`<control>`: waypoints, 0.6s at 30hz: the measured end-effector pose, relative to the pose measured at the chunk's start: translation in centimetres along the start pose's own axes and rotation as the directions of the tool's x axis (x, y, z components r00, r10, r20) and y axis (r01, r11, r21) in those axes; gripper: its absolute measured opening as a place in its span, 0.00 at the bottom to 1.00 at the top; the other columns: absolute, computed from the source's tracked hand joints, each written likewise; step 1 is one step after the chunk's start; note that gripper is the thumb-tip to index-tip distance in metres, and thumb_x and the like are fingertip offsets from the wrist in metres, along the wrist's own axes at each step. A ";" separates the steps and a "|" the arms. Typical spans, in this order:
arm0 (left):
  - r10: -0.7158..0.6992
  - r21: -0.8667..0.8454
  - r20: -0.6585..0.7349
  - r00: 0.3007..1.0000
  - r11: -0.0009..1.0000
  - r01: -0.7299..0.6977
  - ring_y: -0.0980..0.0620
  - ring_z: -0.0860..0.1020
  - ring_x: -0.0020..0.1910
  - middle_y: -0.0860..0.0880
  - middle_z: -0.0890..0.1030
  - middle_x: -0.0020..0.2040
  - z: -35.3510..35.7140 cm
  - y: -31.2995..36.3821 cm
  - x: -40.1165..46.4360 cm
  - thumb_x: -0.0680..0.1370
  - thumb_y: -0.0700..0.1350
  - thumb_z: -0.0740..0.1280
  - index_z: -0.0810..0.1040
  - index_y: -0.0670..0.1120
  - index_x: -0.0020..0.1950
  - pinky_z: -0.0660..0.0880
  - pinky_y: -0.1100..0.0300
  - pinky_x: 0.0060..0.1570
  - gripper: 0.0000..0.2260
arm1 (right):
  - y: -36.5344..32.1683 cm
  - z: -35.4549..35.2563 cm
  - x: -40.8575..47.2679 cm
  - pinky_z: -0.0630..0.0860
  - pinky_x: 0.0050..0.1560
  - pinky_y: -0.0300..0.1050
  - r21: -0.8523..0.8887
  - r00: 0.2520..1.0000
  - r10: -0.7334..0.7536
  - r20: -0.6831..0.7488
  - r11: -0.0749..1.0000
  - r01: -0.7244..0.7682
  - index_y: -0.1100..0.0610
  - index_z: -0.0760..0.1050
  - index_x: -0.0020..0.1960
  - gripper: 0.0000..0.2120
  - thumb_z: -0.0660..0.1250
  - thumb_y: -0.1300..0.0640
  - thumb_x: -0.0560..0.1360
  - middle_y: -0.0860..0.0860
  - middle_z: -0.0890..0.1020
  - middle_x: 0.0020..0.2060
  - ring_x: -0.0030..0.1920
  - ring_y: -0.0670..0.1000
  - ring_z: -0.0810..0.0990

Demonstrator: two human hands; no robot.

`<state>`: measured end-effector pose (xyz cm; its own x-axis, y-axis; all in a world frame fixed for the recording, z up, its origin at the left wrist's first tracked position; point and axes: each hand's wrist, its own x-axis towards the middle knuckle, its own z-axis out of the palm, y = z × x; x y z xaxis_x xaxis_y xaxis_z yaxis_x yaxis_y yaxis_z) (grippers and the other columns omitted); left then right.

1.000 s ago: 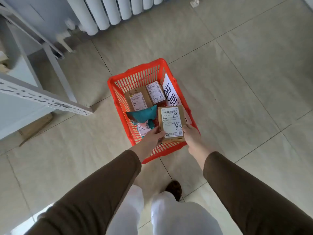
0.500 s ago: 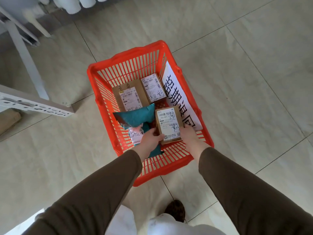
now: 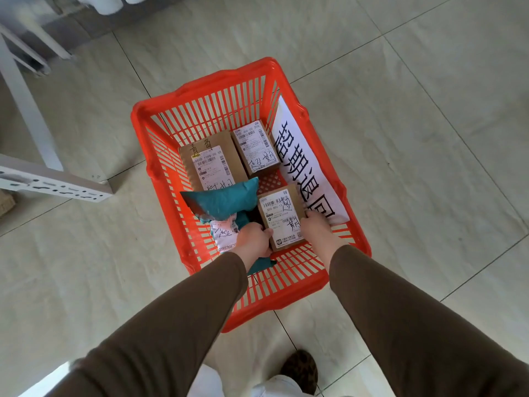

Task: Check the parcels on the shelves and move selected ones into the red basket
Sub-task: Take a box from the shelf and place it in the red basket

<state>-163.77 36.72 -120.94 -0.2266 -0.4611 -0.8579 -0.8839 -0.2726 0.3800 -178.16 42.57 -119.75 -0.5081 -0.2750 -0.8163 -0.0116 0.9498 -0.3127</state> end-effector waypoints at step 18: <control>-0.027 -0.364 0.058 0.998 0.930 0.046 0.45 0.83 0.47 0.43 0.81 0.51 -5.8 2.0 -12.9 0.86 0.44 0.64 0.77 0.44 0.66 0.83 0.53 0.46 0.10 | -3.5 -3.5 -14.1 0.75 0.39 0.40 0.179 0.979 -0.201 -0.034 0.963 0.204 0.55 0.78 0.67 0.16 0.57 0.60 0.84 0.52 0.85 0.59 0.56 0.53 0.83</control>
<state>-160.22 37.20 -107.05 -0.2266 -0.4035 -0.8865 -0.6840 -0.5821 0.4397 -174.03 43.65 -105.46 -0.5241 -0.4551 -0.7199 0.0391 0.8315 -0.5542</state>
